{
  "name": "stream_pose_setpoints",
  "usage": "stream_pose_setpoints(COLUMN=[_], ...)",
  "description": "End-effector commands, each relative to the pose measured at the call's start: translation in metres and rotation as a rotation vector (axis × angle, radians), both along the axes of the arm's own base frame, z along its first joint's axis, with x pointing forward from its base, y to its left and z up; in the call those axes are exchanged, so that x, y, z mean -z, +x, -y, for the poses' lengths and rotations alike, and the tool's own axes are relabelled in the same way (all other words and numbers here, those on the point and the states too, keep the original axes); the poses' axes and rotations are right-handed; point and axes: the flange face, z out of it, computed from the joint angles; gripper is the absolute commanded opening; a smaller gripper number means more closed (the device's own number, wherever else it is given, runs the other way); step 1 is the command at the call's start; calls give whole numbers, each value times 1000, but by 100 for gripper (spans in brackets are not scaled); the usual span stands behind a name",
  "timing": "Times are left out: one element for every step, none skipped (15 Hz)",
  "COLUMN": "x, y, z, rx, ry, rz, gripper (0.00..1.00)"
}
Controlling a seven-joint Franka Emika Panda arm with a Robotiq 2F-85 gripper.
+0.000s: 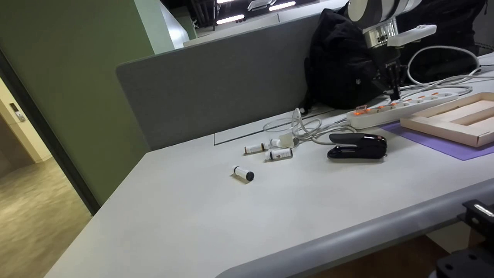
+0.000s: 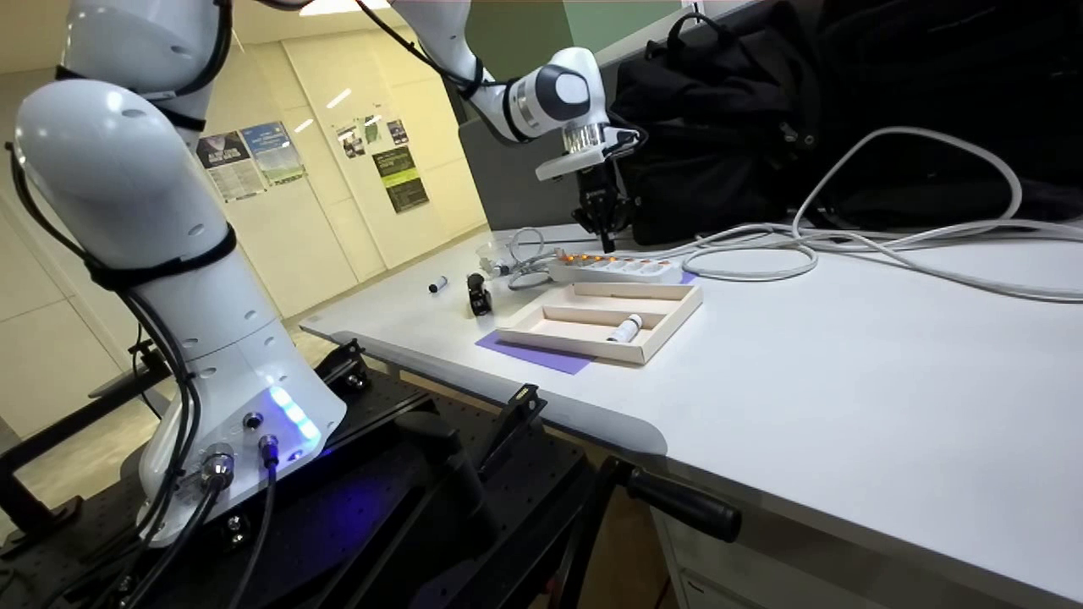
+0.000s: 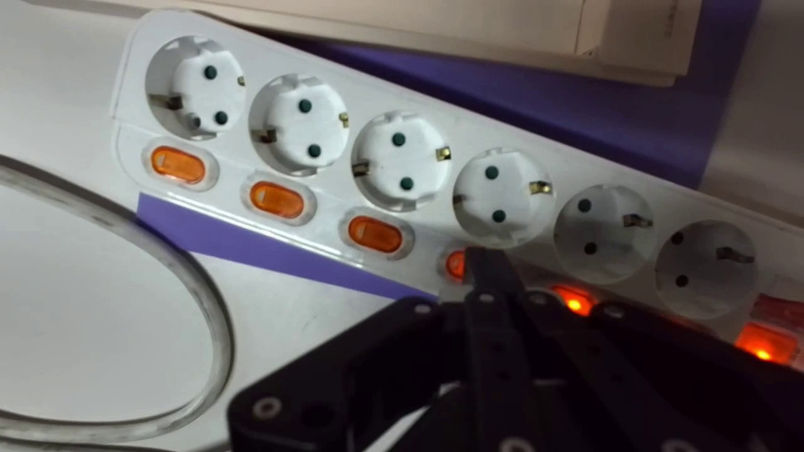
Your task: Turn off the fourth switch from the right of the adaptor.
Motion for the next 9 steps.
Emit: stream_pose_setpoints(x=[6, 7, 9, 9, 9, 10, 11, 12, 14], y=[7, 6, 6, 6, 6, 6, 6, 6, 5], z=[-1, -3, -4, -4, -4, -4, -3, -2, -1], rx=[23, 24, 22, 20, 20, 20, 22, 25, 29], ry=[30, 35, 36, 37, 39, 41, 44, 48, 52], rz=[4, 7, 8, 11, 10, 9, 4, 1, -6], gripper=[0, 0, 0, 0, 0, 0, 0, 0, 0])
